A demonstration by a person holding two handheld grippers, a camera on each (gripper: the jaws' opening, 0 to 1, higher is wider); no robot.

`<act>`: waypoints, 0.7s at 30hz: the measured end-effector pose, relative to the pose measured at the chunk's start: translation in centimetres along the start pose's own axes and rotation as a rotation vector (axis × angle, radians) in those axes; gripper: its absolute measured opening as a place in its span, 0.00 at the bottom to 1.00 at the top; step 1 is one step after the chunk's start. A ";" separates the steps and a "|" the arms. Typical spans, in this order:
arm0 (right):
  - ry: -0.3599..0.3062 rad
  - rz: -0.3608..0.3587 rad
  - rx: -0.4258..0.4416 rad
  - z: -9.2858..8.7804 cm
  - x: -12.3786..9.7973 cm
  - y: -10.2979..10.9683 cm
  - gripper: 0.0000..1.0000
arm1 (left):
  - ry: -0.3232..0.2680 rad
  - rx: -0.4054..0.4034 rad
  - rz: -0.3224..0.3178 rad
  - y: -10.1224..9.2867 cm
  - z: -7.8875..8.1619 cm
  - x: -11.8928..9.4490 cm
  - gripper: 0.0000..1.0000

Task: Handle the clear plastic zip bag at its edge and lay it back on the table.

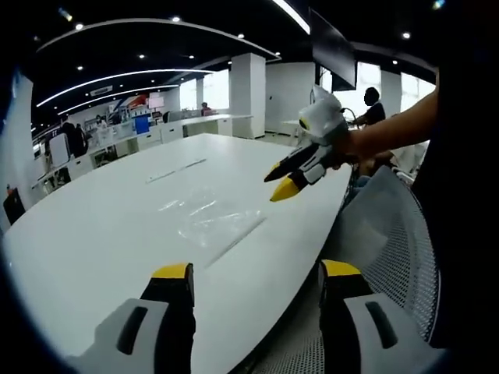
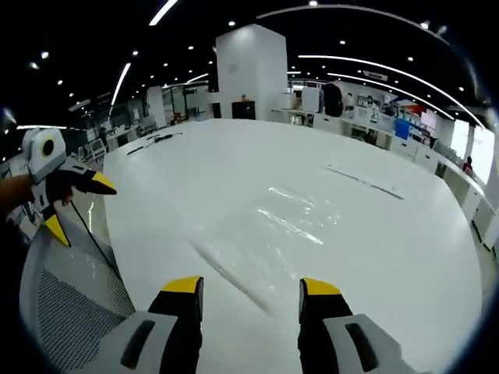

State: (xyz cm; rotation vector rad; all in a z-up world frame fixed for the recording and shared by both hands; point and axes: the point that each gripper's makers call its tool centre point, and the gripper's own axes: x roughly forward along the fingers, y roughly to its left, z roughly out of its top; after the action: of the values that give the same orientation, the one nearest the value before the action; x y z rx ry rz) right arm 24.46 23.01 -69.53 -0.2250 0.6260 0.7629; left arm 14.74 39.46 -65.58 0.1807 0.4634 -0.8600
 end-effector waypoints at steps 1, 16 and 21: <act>-0.006 -0.002 -0.007 0.0 -0.5 0.0 0.51 | 0.002 0.001 0.001 -0.1 -0.1 0.0 0.64; -0.039 -0.056 0.016 -2.2 -5.8 -0.5 0.75 | 0.008 -0.016 0.013 -0.7 -0.9 0.8 0.69; -0.082 -0.076 0.024 -2.9 -7.4 -0.8 0.84 | 0.018 -0.014 0.021 -0.2 -1.5 0.9 0.70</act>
State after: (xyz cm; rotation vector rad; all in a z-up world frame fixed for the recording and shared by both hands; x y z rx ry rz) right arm 19.59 17.02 -67.41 -0.1934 0.5462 0.6879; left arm 14.60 39.24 -67.31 0.1798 0.4834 -0.8349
